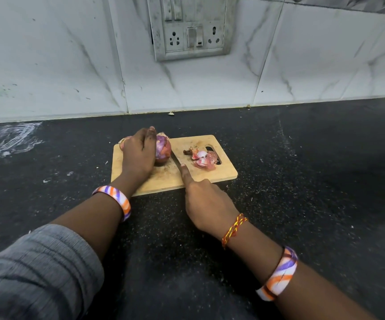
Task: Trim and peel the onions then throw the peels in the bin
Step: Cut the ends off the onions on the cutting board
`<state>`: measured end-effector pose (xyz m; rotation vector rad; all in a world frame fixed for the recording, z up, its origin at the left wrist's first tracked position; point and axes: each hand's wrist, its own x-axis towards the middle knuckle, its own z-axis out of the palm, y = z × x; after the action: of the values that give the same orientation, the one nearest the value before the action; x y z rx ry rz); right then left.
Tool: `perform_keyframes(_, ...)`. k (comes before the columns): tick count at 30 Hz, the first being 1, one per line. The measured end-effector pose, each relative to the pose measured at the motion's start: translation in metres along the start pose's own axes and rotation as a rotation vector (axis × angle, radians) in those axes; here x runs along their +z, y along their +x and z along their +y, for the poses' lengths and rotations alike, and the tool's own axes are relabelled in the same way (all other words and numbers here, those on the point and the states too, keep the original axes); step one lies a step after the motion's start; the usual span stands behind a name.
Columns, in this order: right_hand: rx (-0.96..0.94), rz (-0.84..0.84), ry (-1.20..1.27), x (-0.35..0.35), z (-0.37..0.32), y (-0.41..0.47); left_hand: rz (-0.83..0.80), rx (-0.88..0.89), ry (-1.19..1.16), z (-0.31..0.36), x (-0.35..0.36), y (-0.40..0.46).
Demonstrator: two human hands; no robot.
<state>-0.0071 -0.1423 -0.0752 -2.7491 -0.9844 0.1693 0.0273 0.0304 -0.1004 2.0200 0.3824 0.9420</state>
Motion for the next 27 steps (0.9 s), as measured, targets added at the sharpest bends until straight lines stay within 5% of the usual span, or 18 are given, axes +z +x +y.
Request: perform_keyframes(27,0.369,0.061,-0.121,-0.023,0.065,-0.009,-0.004,-0.013,0.041,0.001,0.001,0.0)
